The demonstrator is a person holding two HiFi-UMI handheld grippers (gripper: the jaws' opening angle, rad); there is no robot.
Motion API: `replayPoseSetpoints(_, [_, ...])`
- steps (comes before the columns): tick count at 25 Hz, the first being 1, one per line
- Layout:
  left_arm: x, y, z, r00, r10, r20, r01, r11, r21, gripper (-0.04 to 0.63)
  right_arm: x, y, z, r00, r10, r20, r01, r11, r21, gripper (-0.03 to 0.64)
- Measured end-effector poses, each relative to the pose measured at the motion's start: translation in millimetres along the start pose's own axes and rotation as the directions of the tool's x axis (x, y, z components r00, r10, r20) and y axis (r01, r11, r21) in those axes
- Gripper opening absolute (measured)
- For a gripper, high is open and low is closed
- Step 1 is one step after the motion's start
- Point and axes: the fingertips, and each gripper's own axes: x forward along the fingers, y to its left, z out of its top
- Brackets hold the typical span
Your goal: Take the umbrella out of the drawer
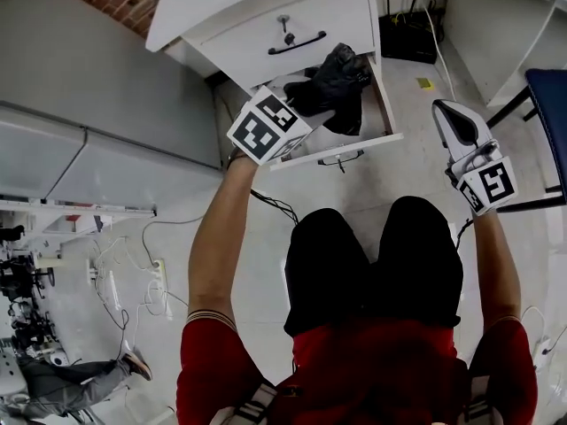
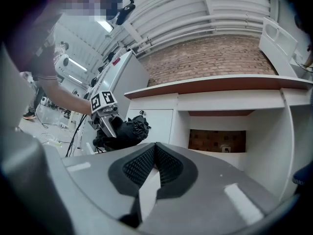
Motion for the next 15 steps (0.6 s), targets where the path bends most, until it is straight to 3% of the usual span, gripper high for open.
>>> replayPoseSetpoints(4, [-21, -3, 10, 0.998, 0.023, 0.066, -0.022, 1.0, -0.014, 0.247, 11, 8, 15, 1.0, 0.026, -0.011, -0.026, 1.0, 0.002, 0.014])
replayPoseSetpoints(10, [-61, -13, 29, 0.984, 0.051, 0.17, -0.035, 0.995, -0.091, 0.247, 26, 17, 61, 0.996, 0.052, -0.075, -0.049, 0.998, 0.034, 0.014])
replayPoseSetpoints(15, [-104, -18, 58, 0.96, 0.103, 0.261, -0.07, 0.989, -0.133, 0.247, 39, 19, 111, 0.993, 0.07, -0.097, -0.063, 0.996, 0.065, 0.014])
